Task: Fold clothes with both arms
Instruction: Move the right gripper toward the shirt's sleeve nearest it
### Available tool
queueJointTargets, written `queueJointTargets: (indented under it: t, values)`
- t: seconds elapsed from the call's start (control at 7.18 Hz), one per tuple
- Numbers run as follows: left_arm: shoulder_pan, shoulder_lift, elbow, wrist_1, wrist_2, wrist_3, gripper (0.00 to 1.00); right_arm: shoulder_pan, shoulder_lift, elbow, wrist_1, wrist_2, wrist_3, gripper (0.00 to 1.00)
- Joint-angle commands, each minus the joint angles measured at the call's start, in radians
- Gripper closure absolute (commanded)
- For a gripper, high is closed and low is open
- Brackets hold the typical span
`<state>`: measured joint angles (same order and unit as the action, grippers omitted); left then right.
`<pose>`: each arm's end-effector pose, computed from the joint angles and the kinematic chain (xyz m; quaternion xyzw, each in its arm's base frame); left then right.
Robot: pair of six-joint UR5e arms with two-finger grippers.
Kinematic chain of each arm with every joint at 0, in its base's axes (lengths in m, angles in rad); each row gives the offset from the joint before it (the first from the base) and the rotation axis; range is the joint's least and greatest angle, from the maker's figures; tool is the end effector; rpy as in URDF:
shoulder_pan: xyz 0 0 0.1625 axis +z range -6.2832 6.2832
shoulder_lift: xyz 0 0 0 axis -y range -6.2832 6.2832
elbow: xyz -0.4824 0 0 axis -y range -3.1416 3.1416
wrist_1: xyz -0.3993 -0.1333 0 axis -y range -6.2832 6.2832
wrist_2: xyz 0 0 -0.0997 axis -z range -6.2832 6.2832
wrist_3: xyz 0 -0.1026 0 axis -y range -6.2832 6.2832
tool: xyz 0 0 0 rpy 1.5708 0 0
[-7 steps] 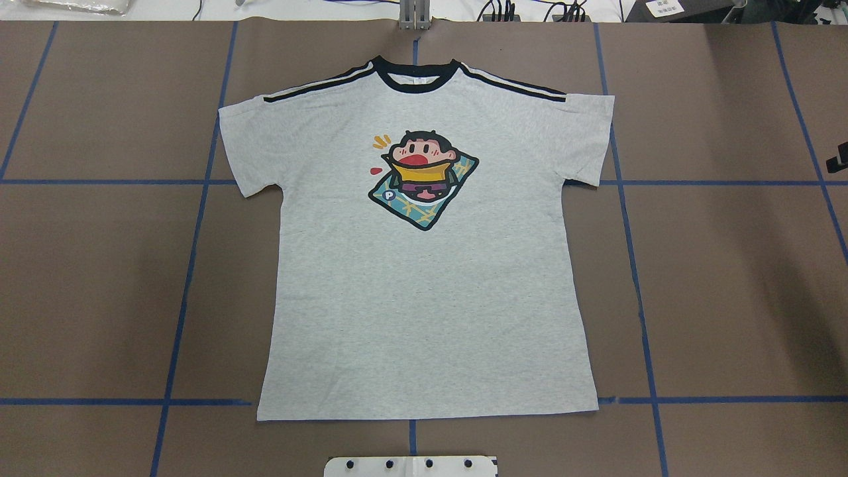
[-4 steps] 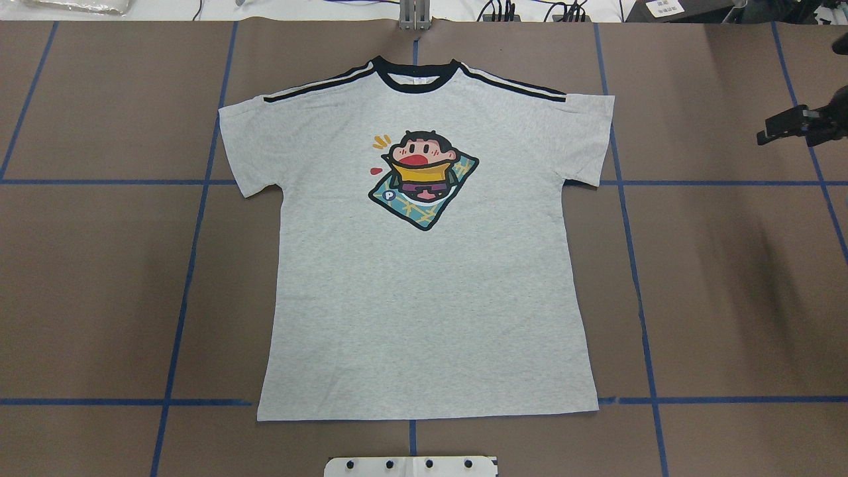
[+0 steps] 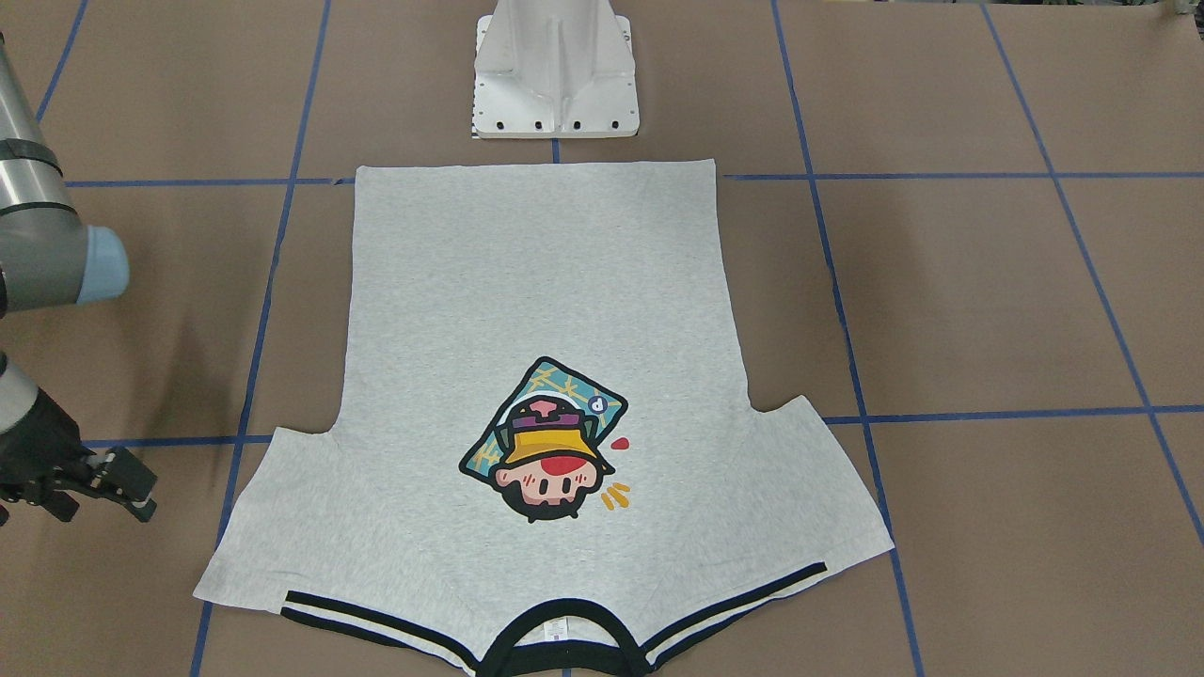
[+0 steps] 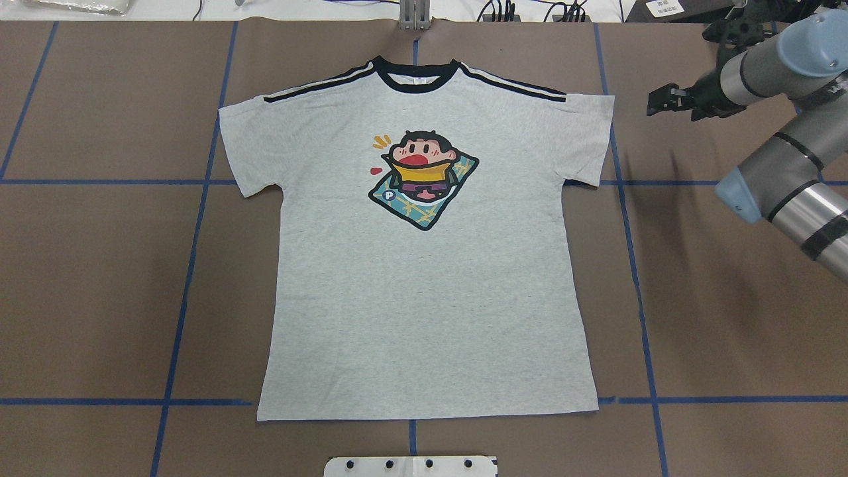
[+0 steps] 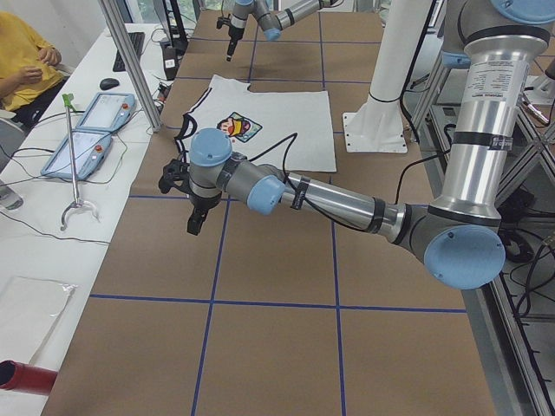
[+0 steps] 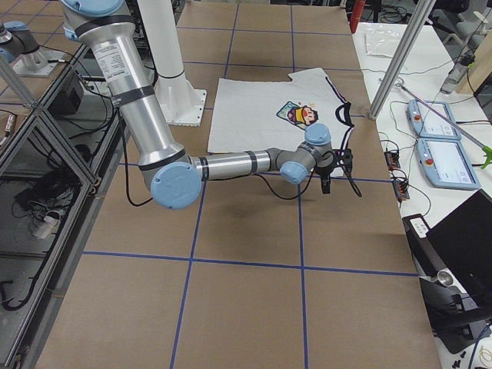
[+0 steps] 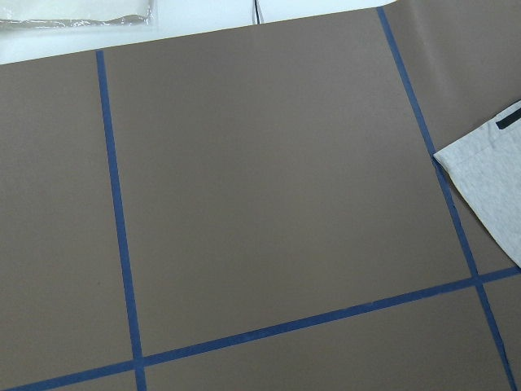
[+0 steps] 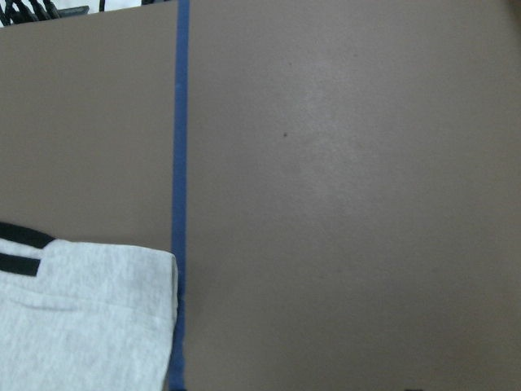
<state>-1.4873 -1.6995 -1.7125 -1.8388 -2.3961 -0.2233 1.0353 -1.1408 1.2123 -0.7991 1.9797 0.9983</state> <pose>-0.0103 -0.5708 0.5429 0.1817 0.4193 0.0447 0.8884 -0.2960 -0.6802 0.5606 0.1600 -0.4114 0.1240 0.8887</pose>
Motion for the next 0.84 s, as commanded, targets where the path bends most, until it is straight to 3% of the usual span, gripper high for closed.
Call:
queueJointTargets:
  t: [0.0,0.14,0.7]
  values:
    - [0.004,0.0,-0.002,-0.007,0.002,-0.001,0.0,-0.05,0.082,-0.13,0.136,-0.106,0.075,0.18]
    - [0.004,0.0,-0.002,-0.008,0.0,-0.002,0.0,-0.07,0.122,-0.185,0.155,-0.169,0.074,0.22]
    - [0.005,0.001,-0.013,-0.008,-0.001,-0.001,0.0,-0.078,0.187,-0.276,0.153,-0.208,0.069,0.34]
